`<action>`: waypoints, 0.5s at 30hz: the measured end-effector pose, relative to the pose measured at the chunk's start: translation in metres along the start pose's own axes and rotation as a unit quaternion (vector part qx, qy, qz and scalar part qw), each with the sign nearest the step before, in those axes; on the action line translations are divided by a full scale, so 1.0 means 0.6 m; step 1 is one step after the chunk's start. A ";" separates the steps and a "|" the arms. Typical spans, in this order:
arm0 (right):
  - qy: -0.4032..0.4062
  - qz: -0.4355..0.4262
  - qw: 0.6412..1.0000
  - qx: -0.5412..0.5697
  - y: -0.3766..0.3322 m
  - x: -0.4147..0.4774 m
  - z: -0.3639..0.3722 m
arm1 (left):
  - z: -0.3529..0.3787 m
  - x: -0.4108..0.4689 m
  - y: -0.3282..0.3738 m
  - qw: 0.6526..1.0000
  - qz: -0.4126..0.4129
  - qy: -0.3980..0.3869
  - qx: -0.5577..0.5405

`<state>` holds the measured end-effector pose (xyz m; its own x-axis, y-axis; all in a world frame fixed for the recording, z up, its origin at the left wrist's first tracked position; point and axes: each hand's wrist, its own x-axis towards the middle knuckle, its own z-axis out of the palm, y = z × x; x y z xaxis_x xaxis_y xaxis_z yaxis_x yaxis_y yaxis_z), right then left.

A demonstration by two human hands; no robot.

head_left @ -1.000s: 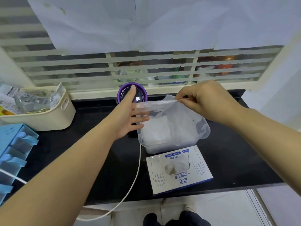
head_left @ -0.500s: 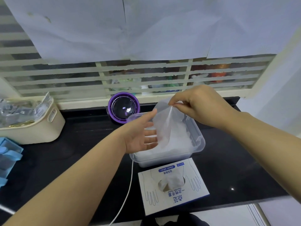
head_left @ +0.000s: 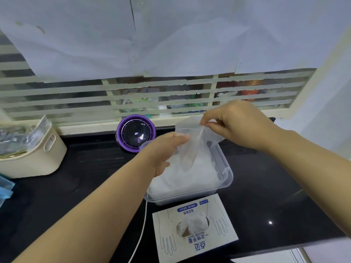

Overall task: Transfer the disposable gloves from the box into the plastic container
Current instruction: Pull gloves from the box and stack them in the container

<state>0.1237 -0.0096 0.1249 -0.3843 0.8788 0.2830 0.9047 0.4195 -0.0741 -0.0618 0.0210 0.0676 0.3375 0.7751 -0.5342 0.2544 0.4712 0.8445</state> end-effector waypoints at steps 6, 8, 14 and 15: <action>-0.008 0.023 0.998 -0.056 -0.006 0.033 -0.044 | -0.008 0.005 0.023 0.995 0.003 -0.079 -0.068; -0.011 0.034 0.998 -0.049 -0.015 0.048 -0.038 | -0.018 0.006 0.019 0.980 -0.032 -0.138 -0.142; -0.089 0.088 0.991 0.043 -0.036 0.049 0.065 | -0.036 0.026 -0.028 0.966 -0.121 -0.104 -0.201; -0.101 0.112 0.986 0.067 -0.032 0.046 0.084 | -0.040 0.029 -0.034 0.975 -0.121 -0.089 -0.161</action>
<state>0.0862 0.0179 0.0858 -0.2183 0.9746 0.0509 0.9440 0.2241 -0.2423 -0.0829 0.0352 0.0418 0.4618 0.5530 -0.6935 0.0573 0.7617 0.6454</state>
